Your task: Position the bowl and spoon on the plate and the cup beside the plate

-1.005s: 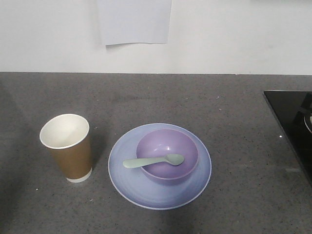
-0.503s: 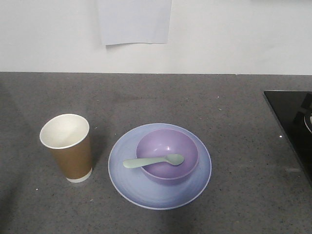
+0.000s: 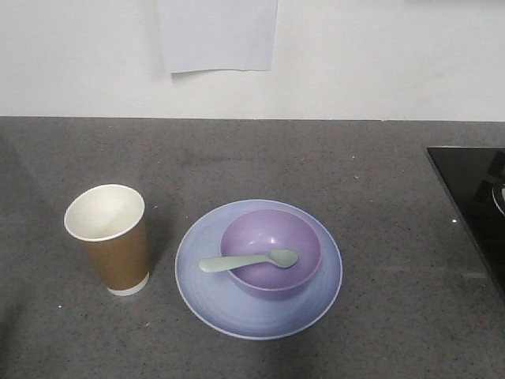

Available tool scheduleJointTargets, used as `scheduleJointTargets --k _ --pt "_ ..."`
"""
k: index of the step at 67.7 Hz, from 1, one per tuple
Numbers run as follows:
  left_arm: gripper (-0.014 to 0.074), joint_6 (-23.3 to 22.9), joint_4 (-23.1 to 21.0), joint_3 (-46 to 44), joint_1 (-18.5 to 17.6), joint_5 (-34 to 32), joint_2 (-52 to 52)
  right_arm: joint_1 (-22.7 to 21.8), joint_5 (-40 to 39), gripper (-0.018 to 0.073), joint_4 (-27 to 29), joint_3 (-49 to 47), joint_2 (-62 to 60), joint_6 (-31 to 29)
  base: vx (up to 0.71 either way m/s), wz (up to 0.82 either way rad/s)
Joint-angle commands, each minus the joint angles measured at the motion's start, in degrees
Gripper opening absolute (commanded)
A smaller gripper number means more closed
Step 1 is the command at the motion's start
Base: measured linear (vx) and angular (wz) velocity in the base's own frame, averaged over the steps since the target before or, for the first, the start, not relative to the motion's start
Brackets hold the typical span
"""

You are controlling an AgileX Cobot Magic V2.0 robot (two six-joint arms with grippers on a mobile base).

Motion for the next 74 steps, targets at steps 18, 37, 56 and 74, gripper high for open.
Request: scheduleJointTargets --k 18,37,56,74 --pt "-0.0006 -0.47 -0.63 -1.06 0.0 -4.74 -0.83 -0.21 -3.64 -0.0011 -1.19 -1.32 0.12 0.06 0.0 0.0" --pt "-0.0006 -0.47 -0.63 -1.06 0.0 -4.74 -0.83 -0.21 -3.64 -0.0011 -1.19 -1.32 0.12 0.06 0.0 0.0" --pt "-0.0006 -0.47 -0.63 -1.06 0.0 -4.74 -0.83 -0.21 -3.64 -0.0011 -1.19 -1.32 0.12 0.06 0.0 0.0" --pt "-0.0006 -0.47 -0.63 -1.06 0.0 -4.74 -0.83 -0.52 -3.9 -0.0011 -0.7 -1.32 -0.22 -0.99 0.0 0.0"
